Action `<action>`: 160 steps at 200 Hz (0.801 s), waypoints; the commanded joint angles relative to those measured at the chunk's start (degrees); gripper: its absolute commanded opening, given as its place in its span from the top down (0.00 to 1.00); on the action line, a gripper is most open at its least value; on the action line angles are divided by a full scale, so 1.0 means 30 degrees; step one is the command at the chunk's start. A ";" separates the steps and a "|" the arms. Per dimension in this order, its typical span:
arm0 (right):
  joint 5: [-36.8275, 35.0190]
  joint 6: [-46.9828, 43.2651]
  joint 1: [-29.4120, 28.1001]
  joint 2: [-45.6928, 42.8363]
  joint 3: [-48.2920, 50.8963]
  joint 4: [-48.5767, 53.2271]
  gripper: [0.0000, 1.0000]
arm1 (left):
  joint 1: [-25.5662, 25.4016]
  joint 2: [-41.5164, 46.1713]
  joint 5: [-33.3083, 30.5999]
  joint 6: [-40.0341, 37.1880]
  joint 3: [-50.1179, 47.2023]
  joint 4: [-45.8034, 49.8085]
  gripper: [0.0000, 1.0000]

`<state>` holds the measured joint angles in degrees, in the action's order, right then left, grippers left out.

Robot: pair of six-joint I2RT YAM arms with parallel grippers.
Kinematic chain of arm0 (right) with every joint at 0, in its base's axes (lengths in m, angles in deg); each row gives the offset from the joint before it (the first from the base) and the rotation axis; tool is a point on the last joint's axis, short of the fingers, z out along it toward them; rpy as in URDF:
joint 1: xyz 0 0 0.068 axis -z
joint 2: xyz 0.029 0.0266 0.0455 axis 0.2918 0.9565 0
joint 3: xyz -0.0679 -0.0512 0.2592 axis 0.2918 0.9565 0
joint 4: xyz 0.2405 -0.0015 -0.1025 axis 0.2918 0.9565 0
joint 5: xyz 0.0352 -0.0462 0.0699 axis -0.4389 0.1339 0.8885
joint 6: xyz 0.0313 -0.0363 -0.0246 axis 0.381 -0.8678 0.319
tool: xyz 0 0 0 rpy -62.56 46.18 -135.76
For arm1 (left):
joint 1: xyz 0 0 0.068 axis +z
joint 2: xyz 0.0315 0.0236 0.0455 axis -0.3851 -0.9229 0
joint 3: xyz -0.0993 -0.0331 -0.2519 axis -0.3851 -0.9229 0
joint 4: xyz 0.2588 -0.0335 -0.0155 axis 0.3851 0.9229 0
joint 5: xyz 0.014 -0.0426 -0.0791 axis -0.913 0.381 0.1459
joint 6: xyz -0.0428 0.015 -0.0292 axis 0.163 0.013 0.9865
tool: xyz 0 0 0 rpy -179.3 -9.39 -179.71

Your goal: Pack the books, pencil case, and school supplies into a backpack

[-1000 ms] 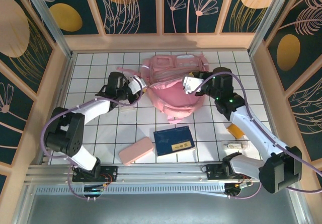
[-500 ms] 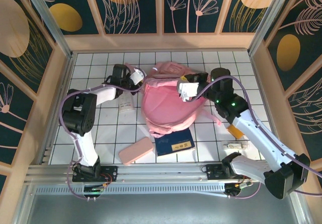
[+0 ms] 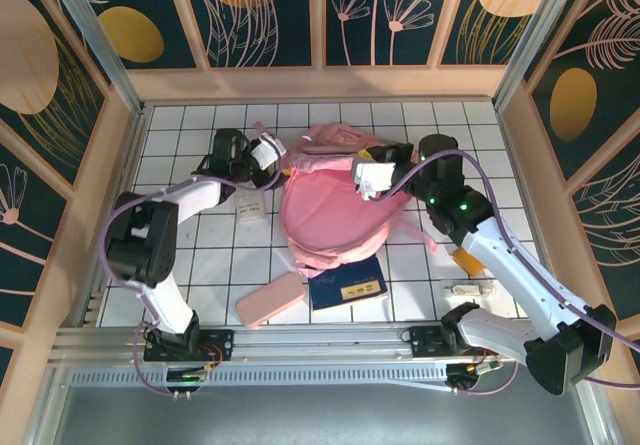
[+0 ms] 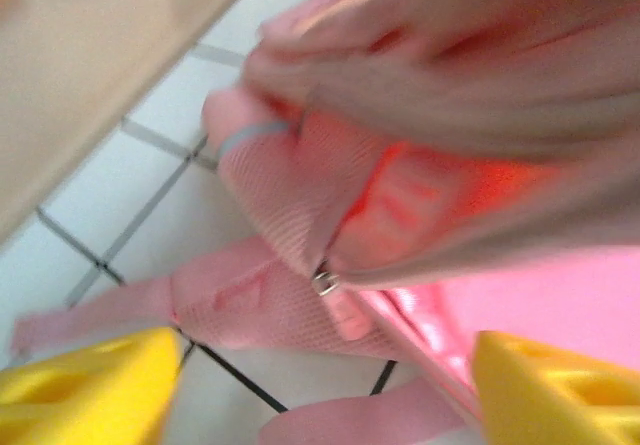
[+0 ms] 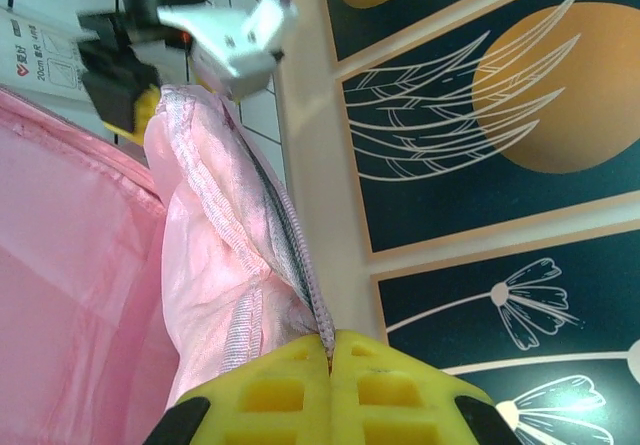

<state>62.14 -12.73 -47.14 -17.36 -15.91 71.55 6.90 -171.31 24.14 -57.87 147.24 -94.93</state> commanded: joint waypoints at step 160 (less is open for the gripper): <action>0.0039 0.1941 -0.1446 -0.0251 0.0545 0.3133 0.36 | -0.3291 -0.0326 0.1667 -0.3908 0.5845 0.0238 1.00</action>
<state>62.95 -9.03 -47.80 -17.49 -15.21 74.34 -3.17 -173.39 32.66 -74.39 162.87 -85.27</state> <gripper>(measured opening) 0.471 0.121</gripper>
